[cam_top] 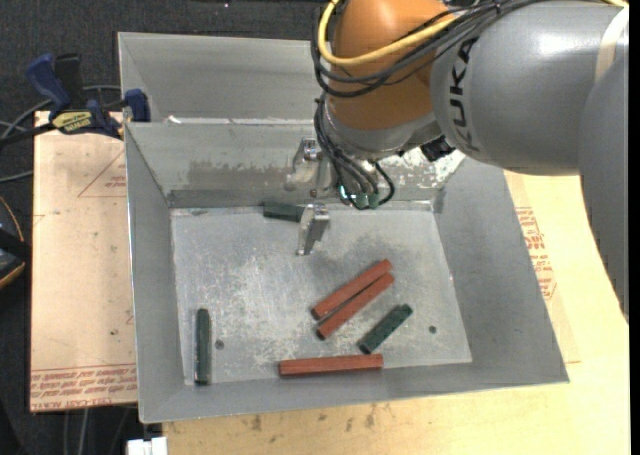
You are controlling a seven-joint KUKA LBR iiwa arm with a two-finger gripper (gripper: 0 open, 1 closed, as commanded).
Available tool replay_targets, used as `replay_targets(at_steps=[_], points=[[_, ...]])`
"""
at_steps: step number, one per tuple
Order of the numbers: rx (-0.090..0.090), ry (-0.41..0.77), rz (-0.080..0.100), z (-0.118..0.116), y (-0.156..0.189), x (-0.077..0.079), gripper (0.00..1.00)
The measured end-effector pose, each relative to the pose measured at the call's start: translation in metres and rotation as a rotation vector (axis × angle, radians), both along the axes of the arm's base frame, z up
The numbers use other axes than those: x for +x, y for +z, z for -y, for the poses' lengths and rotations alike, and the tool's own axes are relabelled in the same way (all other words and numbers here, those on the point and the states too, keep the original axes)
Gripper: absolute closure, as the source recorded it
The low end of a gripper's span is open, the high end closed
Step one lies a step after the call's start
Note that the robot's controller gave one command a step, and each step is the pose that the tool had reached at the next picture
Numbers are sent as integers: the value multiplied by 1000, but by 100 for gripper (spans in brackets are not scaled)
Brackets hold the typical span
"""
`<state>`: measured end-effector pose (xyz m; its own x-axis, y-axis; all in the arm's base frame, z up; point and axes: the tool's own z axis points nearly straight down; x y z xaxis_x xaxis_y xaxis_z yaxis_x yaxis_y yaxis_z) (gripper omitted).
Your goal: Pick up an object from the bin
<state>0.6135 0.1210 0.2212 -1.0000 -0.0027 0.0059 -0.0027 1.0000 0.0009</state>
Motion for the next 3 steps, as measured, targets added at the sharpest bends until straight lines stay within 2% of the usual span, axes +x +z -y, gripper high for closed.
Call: replay_targets(at_steps=[1, 2, 3], points=[[1, -2, 8, 1, 4, 2, 0], [1, 85, 11, 9, -36, -6, 0], [1, 124, 11, 72, -106, -6, 0]])
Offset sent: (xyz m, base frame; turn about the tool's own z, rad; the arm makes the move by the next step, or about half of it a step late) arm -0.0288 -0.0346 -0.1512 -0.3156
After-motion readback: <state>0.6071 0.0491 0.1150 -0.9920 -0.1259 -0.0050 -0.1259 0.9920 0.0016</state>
